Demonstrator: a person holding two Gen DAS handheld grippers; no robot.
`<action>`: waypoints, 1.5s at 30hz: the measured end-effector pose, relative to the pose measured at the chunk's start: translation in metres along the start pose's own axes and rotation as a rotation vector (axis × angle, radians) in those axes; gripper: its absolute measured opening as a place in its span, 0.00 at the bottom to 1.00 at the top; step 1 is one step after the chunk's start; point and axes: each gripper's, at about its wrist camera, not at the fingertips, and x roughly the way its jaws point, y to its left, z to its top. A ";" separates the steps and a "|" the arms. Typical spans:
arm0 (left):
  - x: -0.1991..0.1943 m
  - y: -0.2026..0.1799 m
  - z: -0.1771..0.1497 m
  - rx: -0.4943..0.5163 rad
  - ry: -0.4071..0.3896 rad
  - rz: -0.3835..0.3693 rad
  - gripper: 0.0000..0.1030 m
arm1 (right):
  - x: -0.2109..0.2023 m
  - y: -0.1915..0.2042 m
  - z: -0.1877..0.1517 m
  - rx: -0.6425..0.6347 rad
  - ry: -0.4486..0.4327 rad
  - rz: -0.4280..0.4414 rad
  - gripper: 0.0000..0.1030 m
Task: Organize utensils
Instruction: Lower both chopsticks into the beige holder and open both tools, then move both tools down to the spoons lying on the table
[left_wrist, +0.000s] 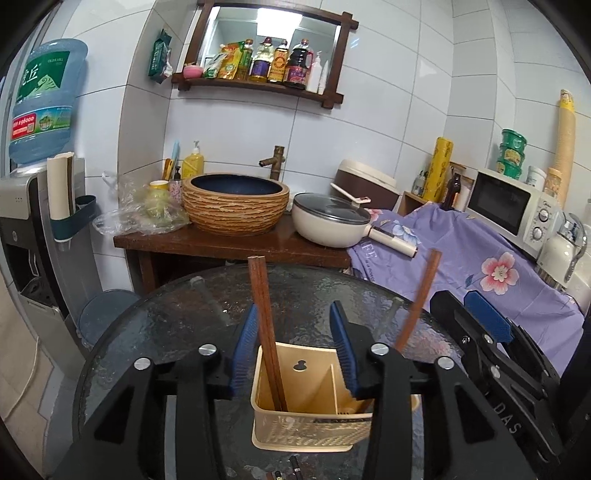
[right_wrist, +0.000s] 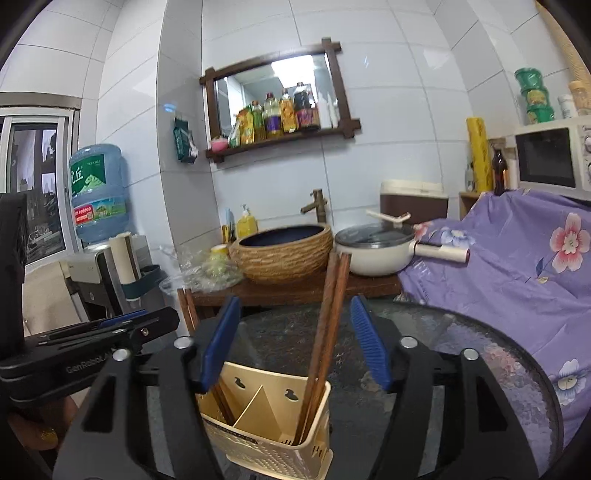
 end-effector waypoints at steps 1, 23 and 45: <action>-0.004 -0.001 -0.001 0.003 -0.005 -0.007 0.47 | -0.005 0.002 0.000 -0.016 -0.005 -0.005 0.60; -0.037 0.038 -0.118 0.089 0.233 0.056 0.77 | -0.050 0.017 -0.111 -0.097 0.444 0.078 0.62; -0.024 0.030 -0.201 0.163 0.496 0.017 0.34 | -0.048 0.028 -0.195 -0.143 0.732 0.077 0.50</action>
